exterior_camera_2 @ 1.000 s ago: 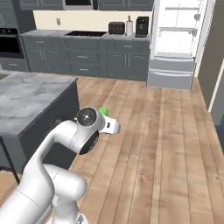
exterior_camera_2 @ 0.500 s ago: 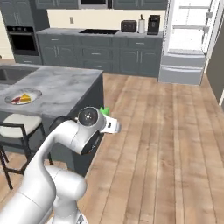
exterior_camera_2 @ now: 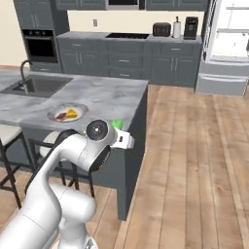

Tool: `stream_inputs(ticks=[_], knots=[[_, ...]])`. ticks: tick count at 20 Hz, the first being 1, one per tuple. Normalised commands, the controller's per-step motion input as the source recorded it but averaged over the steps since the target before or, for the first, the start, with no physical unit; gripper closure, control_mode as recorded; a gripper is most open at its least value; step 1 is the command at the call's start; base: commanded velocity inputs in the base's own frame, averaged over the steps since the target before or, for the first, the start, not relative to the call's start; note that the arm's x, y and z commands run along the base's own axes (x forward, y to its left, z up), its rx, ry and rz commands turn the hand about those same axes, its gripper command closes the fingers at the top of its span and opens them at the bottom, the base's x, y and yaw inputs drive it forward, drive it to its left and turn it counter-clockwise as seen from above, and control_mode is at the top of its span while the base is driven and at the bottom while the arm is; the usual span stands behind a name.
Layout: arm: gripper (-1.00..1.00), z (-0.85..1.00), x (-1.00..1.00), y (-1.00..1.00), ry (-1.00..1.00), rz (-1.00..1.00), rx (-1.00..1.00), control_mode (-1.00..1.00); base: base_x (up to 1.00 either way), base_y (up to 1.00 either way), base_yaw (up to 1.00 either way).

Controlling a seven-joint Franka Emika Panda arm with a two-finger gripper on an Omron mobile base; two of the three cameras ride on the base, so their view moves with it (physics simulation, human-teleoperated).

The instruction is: Take the cheese, steak, and corn from the fridge and place them on the plate on the dining counter to create an appetizer plate.

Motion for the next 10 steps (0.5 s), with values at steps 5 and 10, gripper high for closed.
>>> stream_inputs(ticks=[5, 10], knots=[[1.0, 0.0, 0.0, 0.0, 0.0, 0.0, 0.0, 1.0, 0.0, 1.0, 0.0], [1.0, 0.0, 0.0, 0.0, 0.0, 0.0, 0.0, 1.0, 0.23, 0.94, -0.01]])
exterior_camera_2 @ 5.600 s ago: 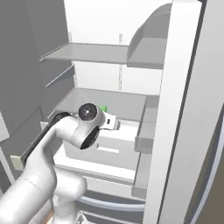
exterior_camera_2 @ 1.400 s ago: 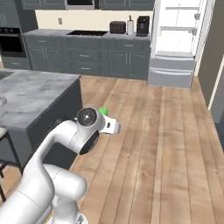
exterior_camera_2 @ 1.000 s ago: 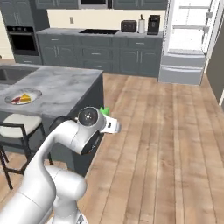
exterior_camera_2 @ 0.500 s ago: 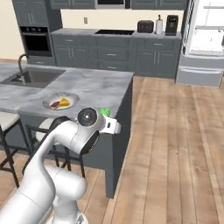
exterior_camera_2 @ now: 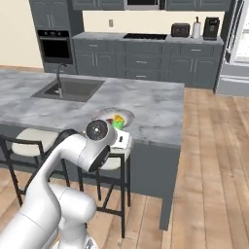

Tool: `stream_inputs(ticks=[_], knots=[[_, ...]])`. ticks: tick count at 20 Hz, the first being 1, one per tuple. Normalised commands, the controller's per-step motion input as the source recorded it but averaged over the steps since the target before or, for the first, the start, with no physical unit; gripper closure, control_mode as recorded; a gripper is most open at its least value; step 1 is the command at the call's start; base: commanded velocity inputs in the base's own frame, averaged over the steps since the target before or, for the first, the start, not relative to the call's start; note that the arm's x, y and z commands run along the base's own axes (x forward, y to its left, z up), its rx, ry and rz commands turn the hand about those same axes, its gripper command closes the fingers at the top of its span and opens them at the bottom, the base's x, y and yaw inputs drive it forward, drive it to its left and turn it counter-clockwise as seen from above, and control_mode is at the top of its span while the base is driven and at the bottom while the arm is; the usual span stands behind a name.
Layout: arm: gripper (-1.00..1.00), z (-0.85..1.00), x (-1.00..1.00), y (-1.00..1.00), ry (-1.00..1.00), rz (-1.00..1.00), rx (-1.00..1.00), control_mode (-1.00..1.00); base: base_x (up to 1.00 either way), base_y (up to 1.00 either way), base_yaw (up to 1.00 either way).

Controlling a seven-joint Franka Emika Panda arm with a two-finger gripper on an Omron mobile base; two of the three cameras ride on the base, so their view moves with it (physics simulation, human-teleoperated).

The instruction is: Take the cheese, steak, and corn from the fridge and place them on the plate on the dining counter to create an appetizer plate.

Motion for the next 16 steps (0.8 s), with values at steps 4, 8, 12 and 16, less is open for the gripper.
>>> stream_inputs(ticks=[4, 8, 12, 16], knots=[[1.0, 0.0, 0.0, 0.0, 0.0, 0.0, 0.0, 1.0, 0.76, 0.39, -0.06], [1.0, 0.0, 0.0, 0.0, 0.0, 0.0, 0.0, 1.0, 0.97, 0.11, -0.1], [1.0, 0.0, 0.0, 0.0, 0.0, 0.0, 0.0, 1.0, 1.0, 0.19, -0.12], [1.0, 0.0, 0.0, 0.0, 0.0, 0.0, 0.0, 1.0, 1.0, 0.54, -0.16]])
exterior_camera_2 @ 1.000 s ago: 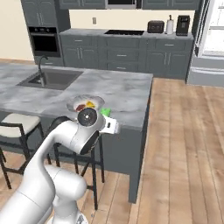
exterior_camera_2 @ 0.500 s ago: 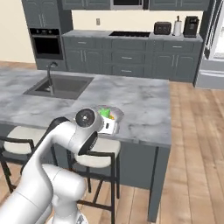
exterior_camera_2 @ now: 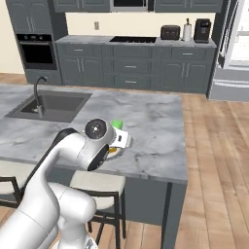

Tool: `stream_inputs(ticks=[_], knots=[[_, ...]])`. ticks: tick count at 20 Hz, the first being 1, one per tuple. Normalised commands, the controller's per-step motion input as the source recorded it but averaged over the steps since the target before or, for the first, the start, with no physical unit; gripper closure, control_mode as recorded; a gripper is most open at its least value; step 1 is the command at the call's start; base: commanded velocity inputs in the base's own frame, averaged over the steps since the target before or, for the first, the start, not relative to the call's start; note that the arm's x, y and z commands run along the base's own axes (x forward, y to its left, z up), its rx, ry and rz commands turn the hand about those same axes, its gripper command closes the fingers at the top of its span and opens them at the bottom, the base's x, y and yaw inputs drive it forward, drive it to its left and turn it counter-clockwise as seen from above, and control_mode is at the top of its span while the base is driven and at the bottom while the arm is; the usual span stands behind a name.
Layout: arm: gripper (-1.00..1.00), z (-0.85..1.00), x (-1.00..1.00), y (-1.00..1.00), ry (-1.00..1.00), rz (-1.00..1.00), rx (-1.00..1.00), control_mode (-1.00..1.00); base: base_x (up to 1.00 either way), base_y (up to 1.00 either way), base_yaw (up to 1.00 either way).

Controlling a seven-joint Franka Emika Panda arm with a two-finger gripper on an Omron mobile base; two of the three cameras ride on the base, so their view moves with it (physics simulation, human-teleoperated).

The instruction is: Take the cheese, steak, and corn from the fridge and place them on the plate on the dining counter to create an appetizer plate.

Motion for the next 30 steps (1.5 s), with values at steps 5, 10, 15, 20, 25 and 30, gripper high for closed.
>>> stream_inputs(ticks=[5, 10, 15, 20, 25, 30], knots=[[1.0, 0.0, 0.0, 0.0, 0.0, 0.0, 0.0, 1.0, 0.93, 0.63, -0.18], [1.0, -0.08, 0.58, 0.59, 0.08, -0.12, -0.04, -1.0, 0.0, 0.0, 0.0], [1.0, 0.0, 0.19, 0.66, 0.11, -0.09, 0.0, -1.0, 0.0, 0.0, 0.0], [1.0, 0.0, 0.0, 0.53, 0.16, -0.15, 0.04, -1.0, 0.0, 0.0, 0.0], [1.0, -0.09, 0.0, 0.48, 0.14, -0.14, 0.08, -1.0, 0.0, 0.0, 0.0], [1.0, -0.02, 0.13, 0.3, 0.05, -0.11, 0.05, -1.0, 0.0, 0.0, 0.0]])
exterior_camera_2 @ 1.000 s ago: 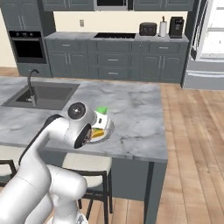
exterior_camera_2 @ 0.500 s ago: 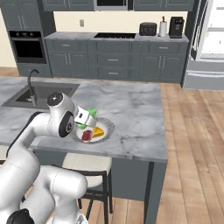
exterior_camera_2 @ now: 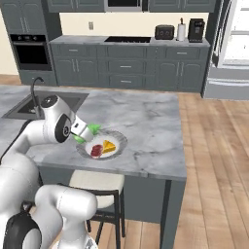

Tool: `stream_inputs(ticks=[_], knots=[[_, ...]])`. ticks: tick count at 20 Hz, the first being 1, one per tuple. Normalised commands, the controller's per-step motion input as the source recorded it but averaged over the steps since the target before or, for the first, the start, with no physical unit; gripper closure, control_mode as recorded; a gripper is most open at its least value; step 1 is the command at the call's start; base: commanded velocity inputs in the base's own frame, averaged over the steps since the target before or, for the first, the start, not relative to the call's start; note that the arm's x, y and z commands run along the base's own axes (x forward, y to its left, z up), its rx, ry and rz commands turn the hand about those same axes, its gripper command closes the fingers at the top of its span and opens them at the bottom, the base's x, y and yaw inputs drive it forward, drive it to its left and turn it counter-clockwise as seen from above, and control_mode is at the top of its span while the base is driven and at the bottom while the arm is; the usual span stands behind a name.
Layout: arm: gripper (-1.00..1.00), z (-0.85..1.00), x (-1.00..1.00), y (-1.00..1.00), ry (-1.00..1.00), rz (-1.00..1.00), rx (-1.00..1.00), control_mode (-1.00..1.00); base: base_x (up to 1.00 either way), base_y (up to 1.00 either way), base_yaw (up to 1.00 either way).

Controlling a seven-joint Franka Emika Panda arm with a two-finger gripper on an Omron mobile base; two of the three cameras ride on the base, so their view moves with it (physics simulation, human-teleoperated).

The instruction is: Take the cheese, steak, and corn from the fridge and place them on the plate on the dining counter to create an appetizer plate.

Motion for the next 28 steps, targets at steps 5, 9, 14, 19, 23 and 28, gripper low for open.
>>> stream_inputs(ticks=[5, 9, 14, 19, 23, 28], knots=[[1.0, 0.0, 0.3, 0.23, 0.0, -0.14, 0.08, -1.0, 0.0, 0.0, 0.0], [1.0, -0.01, 0.33, 0.13, 0.0, -0.13, 0.09, -1.0, 0.0, 0.0, 0.0], [1.0, -0.02, 0.14, 0.0, -0.01, -0.11, 0.04, -1.0, 0.0, 0.0, 0.0], [1.0, -0.3, 0.2, 0.01, 0.14, -0.04, 0.01, -1.0, 0.0, 0.0, 0.0], [1.0, -0.25, 0.3, 0.03, 0.22, -0.02, 0.05, -1.0, 0.0, 0.0, 0.0], [1.0, -0.14, 0.48, 0.12, 0.14, -0.02, 0.04, -1.0, 0.0, 0.0, 0.0]])
